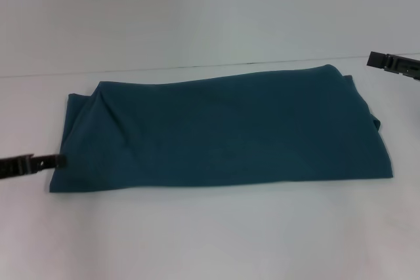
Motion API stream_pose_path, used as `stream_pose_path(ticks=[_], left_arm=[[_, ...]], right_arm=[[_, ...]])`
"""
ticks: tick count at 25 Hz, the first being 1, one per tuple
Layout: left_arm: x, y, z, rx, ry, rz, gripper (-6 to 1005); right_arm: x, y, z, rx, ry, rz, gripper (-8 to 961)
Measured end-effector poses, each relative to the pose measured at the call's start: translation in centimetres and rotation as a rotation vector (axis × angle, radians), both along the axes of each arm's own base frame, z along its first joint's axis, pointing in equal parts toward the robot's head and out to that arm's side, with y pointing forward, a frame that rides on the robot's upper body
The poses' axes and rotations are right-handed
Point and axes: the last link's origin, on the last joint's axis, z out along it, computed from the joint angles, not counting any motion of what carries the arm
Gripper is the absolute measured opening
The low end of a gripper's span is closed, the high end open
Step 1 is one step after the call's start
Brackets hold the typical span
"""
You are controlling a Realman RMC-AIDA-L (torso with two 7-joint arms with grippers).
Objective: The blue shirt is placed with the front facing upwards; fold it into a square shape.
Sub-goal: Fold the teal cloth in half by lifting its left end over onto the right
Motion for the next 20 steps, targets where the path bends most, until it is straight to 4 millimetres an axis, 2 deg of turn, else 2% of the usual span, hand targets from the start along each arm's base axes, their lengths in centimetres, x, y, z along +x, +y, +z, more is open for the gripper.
stream_pose_path(ticks=[5, 11, 20], left_arm=[[2.0, 2.1, -0.4, 0.029, -0.004, -0.107, 630], [4.2, 5.3, -1.9, 0.066, 0.059, -0.236, 628], [4.7, 8.4, -5.3, 0.116, 0.256, -0.333, 627]], right_arm=[[-0.2, 0.1, -0.2, -0.009, -0.005, 0.006, 798], [-0.3, 0.0, -0.7, -0.025, -0.003, 0.009, 796], [0.3, -0.5, -1.7, -0.05, 0.026, -0.016, 794]])
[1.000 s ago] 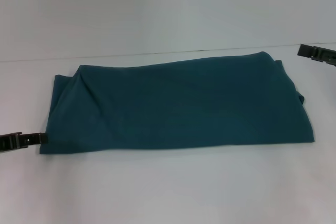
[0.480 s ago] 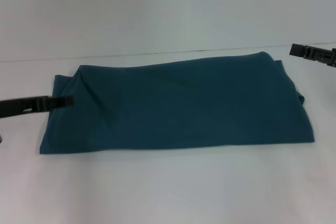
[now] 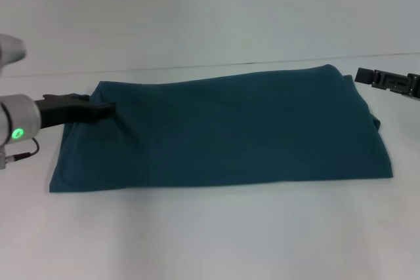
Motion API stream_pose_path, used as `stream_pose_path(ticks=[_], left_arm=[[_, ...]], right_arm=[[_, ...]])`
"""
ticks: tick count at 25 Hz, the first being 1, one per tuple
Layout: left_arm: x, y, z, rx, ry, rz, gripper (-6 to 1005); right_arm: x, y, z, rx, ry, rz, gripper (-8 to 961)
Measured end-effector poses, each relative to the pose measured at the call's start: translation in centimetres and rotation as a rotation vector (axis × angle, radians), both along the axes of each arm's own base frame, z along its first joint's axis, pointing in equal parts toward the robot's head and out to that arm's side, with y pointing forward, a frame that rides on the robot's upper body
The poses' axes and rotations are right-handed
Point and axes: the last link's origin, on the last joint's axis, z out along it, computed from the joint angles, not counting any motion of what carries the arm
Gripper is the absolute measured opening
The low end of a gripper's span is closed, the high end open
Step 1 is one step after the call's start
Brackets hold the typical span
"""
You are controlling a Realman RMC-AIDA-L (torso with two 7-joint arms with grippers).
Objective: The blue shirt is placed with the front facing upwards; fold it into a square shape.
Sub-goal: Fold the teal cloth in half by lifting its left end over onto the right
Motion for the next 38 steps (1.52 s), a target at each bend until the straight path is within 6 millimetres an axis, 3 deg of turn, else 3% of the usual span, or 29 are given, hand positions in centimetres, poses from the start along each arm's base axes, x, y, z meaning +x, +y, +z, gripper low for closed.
stream_pose_path(ticks=[8, 38], left_arm=[[0.2, 1.4, -1.8, 0.079, 0.183, -0.032, 616], [0.2, 1.8, -4.0, 0.089, 0.325, -0.071, 576]], right_arm=[[-0.4, 0.3, -0.5, -0.005, 0.013, 0.002, 795], [-0.7, 0.6, -1.1, 0.003, 0.021, 0.002, 796]])
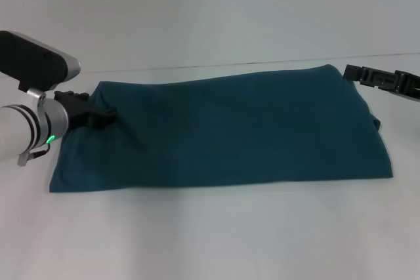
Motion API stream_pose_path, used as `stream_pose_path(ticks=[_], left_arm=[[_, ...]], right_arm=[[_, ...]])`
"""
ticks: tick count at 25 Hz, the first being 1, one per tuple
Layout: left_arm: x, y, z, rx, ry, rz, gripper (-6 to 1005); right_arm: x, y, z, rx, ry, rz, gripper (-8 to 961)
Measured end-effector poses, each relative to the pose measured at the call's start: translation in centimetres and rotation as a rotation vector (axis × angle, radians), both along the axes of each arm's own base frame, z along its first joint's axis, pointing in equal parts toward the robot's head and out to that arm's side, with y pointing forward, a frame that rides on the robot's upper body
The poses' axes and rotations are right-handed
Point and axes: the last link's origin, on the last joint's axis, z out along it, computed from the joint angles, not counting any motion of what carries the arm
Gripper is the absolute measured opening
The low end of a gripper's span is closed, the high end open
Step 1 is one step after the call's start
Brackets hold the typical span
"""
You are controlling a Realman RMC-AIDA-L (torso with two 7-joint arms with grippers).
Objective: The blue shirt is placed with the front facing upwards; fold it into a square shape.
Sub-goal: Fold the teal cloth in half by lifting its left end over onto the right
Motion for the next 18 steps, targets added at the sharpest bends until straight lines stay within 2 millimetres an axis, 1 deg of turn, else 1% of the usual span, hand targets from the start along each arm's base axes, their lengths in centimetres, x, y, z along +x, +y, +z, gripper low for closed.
stream_pose_path(ticks=[10, 16, 18], left_arm=[[-0.02, -0.19, -0.53, -0.018, 0.033, -0.018, 563], [-0.03, -0.19, -0.73, -0.027, 0.037, -0.017, 367], [-0.04, -0.18, -0.71, -0.027, 0.037, -0.017, 274]], right_arm=[[-0.07, 0.04, 0.01, 0.003, 0.003, 0.002, 795], [-0.16, 0.11, 0.04, 0.005, 0.003, 0.005, 795], [-0.2, 0.14, 0.09, 0.006, 0.002, 0.007, 795]])
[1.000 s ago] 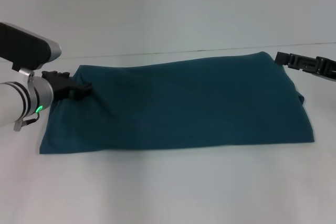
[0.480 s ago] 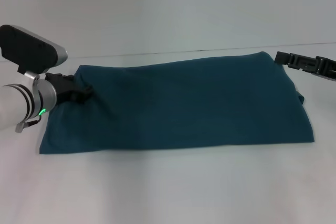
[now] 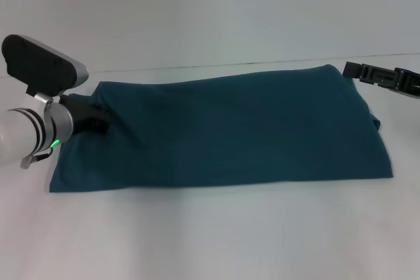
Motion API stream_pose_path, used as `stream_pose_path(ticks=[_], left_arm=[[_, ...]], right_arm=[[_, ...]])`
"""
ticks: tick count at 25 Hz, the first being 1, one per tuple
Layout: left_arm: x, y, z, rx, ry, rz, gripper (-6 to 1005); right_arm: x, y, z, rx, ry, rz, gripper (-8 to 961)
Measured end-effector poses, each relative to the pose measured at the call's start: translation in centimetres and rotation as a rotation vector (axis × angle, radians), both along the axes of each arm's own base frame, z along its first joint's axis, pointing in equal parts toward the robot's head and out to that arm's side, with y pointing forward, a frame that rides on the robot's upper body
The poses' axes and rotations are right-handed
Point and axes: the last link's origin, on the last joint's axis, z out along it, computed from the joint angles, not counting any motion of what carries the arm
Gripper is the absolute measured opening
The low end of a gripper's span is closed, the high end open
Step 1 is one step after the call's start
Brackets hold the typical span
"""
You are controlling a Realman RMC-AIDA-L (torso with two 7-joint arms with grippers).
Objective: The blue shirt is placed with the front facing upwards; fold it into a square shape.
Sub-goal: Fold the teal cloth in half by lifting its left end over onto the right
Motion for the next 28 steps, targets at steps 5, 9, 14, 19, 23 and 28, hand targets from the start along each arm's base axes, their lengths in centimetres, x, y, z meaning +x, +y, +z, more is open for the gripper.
stream_pose_path(ticks=[5, 9, 14, 19, 23, 28], left_arm=[[0.0, 0.0, 0.1, 0.002, 0.0, 0.001, 116], [0.0, 0.1, 0.1, 0.003, 0.001, 0.0, 80], [0.0, 0.3, 0.6, 0.029, -0.006, 0.005, 81], [-0.1, 0.4, 0.9, 0.044, -0.012, 0.011, 81], [-0.1, 0.5, 1.0, 0.044, -0.012, 0.01, 79], [-0.2, 0.4, 1.5, 0.059, -0.033, 0.021, 74]], right_arm=[[0.0, 0.0, 0.0, 0.0, 0.0, 0.0, 795], [0.0, 0.0, 0.0, 0.001, -0.001, 0.001, 796], [0.0, 0.0, 0.0, 0.001, -0.001, 0.001, 796], [0.1, 0.0, 0.0, 0.004, -0.001, 0.001, 795], [0.1, 0.0, 0.0, 0.003, -0.001, 0.001, 795], [0.1, 0.0, 0.0, 0.003, -0.001, 0.002, 795]])
